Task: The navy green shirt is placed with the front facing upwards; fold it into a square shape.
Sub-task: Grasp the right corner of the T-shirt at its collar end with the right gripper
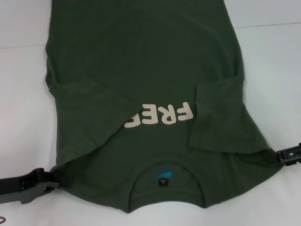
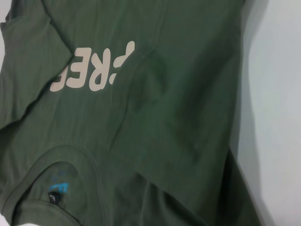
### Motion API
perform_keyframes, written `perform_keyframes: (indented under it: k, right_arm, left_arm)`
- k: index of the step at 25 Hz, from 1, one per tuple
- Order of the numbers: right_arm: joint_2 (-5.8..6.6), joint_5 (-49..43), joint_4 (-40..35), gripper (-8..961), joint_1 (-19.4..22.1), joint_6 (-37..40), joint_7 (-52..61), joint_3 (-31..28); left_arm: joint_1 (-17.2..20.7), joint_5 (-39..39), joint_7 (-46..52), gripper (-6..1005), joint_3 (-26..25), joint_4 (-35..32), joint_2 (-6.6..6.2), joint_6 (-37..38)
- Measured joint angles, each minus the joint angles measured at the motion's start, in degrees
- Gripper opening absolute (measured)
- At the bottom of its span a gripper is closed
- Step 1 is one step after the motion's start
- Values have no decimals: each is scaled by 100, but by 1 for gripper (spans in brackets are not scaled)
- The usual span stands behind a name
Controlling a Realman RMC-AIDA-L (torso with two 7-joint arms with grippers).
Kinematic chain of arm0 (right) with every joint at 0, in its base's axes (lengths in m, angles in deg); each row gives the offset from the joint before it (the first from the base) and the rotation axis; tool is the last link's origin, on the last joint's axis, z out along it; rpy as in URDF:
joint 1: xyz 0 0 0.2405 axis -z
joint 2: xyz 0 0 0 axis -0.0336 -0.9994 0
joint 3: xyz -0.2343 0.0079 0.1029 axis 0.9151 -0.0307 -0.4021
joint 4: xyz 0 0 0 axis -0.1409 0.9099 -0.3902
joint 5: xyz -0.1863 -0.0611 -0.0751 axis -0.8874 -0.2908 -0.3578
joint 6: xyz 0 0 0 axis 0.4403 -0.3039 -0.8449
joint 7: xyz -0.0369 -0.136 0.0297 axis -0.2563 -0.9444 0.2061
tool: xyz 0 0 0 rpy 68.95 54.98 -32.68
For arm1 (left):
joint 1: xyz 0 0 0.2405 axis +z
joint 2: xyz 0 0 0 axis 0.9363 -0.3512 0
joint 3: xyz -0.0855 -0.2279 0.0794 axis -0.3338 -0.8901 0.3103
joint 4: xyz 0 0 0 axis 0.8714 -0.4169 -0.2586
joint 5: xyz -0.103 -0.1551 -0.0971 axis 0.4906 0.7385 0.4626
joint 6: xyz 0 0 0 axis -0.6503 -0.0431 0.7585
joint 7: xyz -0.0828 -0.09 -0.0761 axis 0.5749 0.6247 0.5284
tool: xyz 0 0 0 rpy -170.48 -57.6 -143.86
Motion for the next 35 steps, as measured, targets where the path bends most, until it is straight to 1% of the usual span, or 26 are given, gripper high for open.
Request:
perform_keyframes:
  k: [8, 19, 28, 35]
  right_arm:
    - [8, 0, 53, 892, -21, -69, 18, 110]
    - [-39, 1, 141, 891, -105, -131, 38, 110]
    - [-50, 0, 219, 890, -157, -133, 38, 114]
    - [-31, -2, 248, 889, -167, -125, 34, 93]
  left_arm:
    - [0, -4, -4, 21, -9, 0, 0, 2]
    - [-3, -10, -4, 21, -9, 0, 0, 3]
    - [15, 12, -8, 22, -8, 0, 0, 9]
    - [8, 24, -11, 24, -8, 0, 0, 27]
